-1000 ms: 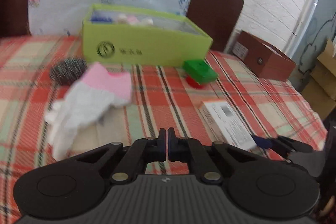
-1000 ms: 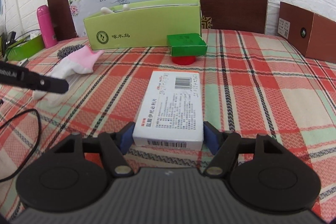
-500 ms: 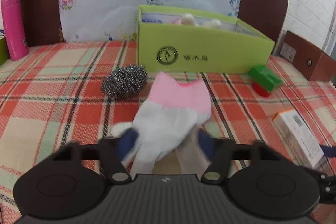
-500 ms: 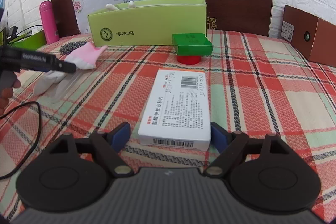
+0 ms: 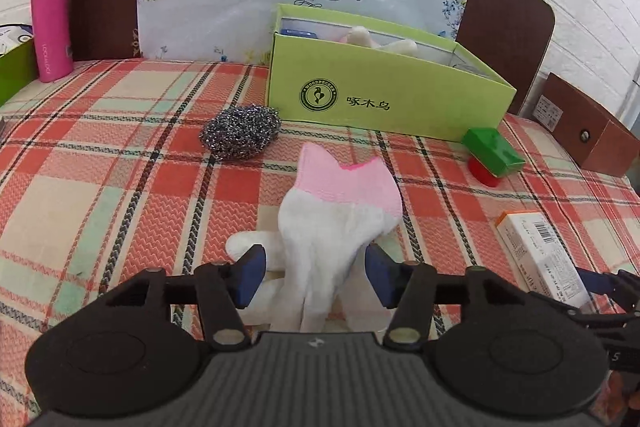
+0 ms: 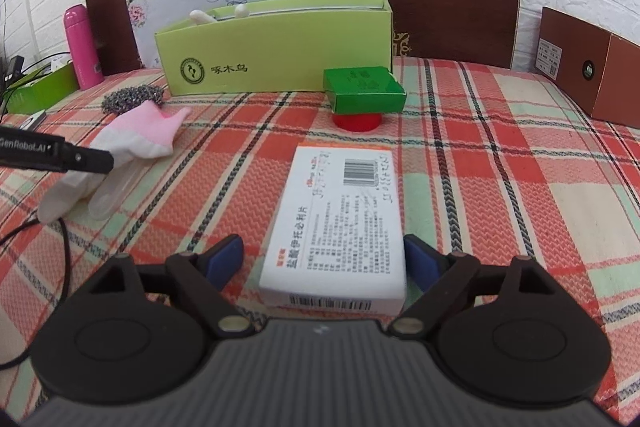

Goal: Organize objects
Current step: 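Grasp the second white glove with the left tool while the right tool grasps the white medicine box, then lower the glove into the lime-green box with left tool while right places the medicine box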

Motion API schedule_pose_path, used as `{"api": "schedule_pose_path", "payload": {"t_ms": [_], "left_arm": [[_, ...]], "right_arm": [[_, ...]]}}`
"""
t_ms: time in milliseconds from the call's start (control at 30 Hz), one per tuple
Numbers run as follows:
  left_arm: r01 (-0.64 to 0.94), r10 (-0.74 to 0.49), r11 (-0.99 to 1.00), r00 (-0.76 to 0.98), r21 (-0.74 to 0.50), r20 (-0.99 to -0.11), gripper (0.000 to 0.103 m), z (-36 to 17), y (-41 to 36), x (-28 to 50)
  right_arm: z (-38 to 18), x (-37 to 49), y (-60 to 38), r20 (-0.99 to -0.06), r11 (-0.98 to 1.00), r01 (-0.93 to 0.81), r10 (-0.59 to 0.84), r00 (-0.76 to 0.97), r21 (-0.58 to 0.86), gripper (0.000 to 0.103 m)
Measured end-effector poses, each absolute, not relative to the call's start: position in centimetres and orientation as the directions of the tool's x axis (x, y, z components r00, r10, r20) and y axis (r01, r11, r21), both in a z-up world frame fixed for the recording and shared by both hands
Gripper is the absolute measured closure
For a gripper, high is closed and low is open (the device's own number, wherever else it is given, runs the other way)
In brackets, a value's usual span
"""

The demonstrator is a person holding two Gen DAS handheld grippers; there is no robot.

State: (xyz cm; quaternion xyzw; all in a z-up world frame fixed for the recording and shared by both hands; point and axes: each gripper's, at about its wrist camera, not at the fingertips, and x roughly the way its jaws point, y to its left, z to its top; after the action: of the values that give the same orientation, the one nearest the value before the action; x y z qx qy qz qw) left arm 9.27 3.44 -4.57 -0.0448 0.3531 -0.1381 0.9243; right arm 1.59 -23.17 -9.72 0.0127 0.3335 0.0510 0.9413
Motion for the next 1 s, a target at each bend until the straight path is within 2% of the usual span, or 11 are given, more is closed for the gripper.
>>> {"api": "schedule_pose_path", "payload": {"t_ms": [33, 67, 100, 200, 267, 300, 533, 1000], "left_arm": [[0.230, -0.295, 0.955, 0.705, -0.186, -0.645, 0.048, -4.7, 3.4, 9.4], [0.237, -0.307, 0.952, 0.696, -0.196, -0.649, 0.064, -4.7, 3.4, 9.4], [0.241, -0.320, 0.947, 0.683, -0.211, -0.656, 0.070, -4.8, 3.3, 9.6], [0.231, -0.330, 0.944, 0.675, -0.237, -0.659, 0.084, -4.6, 3.4, 9.7], [0.227, -0.330, 0.944, 0.676, -0.240, -0.659, 0.092, -4.4, 3.4, 9.7], [0.227, -0.332, 0.943, 0.677, -0.243, -0.656, 0.093, -4.2, 3.5, 9.7], [0.261, -0.380, 0.924, 0.696, -0.278, -0.609, 0.094, -2.1, 3.4, 9.4], [0.348, -0.441, 0.895, 0.786, -0.279, -0.433, 0.094, 5.6, 1.8, 11.8]], "right_arm": [[-9.7, 1.7, -23.2, -0.626, 0.994, -0.084, 0.105, 0.773, 0.062, 0.017], [-9.6, 1.8, -23.2, -0.625, 0.994, -0.083, 0.106, 0.773, 0.066, 0.018], [-9.5, 1.9, -23.2, -0.623, 0.994, -0.084, 0.107, 0.775, 0.066, 0.018], [-9.5, 2.2, -23.2, -0.622, 0.995, -0.083, 0.099, 0.777, 0.054, 0.022], [-9.7, 2.4, -23.2, -0.629, 0.996, -0.079, 0.090, 0.772, 0.046, 0.033], [-9.8, 2.5, -23.2, -0.628, 0.997, -0.077, 0.080, 0.774, 0.033, 0.036], [-8.4, 2.0, -23.4, -0.609, 0.991, -0.108, 0.134, 0.781, 0.080, 0.037], [-1.2, 5.0, -22.2, -0.431, 0.976, -0.212, 0.215, 0.876, 0.056, 0.037]]}}
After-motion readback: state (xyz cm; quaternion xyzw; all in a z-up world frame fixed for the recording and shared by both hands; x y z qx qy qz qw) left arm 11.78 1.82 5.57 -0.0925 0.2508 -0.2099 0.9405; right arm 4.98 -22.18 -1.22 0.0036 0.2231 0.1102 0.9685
